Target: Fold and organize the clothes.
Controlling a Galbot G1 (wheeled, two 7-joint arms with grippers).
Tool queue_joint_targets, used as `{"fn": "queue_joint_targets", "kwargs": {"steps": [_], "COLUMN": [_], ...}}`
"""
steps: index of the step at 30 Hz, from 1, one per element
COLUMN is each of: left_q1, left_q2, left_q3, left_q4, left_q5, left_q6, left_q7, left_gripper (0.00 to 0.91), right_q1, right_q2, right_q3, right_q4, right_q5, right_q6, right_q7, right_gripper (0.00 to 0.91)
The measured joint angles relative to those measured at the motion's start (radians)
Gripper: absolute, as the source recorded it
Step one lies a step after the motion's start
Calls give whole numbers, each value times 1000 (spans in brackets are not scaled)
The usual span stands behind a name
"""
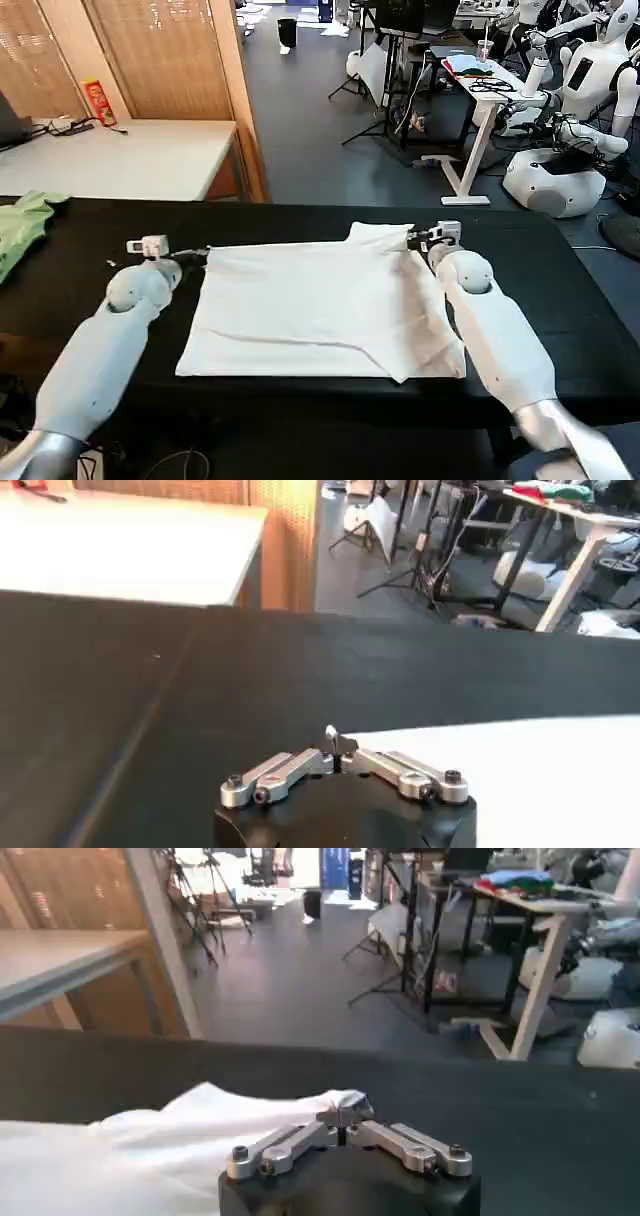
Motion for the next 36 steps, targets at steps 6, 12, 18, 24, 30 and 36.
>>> {"fn": "queue_joint_targets", "kwargs": {"steps": [6,12,18,24,30,36], "left_q1": [143,303,455,580,656,698], "left_q2": [78,137,150,148,145,129], "left_q3": [-54,-121,-199,-266,-294,-294], "left_q4": [-178,-330,-459,-534,-555,-549], "left_q5": [-4,-4,1,9,24,38], "left_q6": [11,11,6,-1,-7,-8], "left_q7": [-12,-13,-19,-20,-18,-27], "left_gripper": [68,68,68,68,68,224], "right_q1": [-132,-268,-397,-506,-567,-606], "right_q2": [-73,-145,-180,-182,-187,-175], "right_q3": [36,80,117,136,151,153], "right_q4": [182,359,481,539,563,585], "right_q5": [15,21,11,-14,-15,-35], "right_q6": [-49,-131,-172,-186,-187,-193], "right_q7": [29,62,73,73,71,65], "right_gripper": [10,10,10,10,10,20]}}
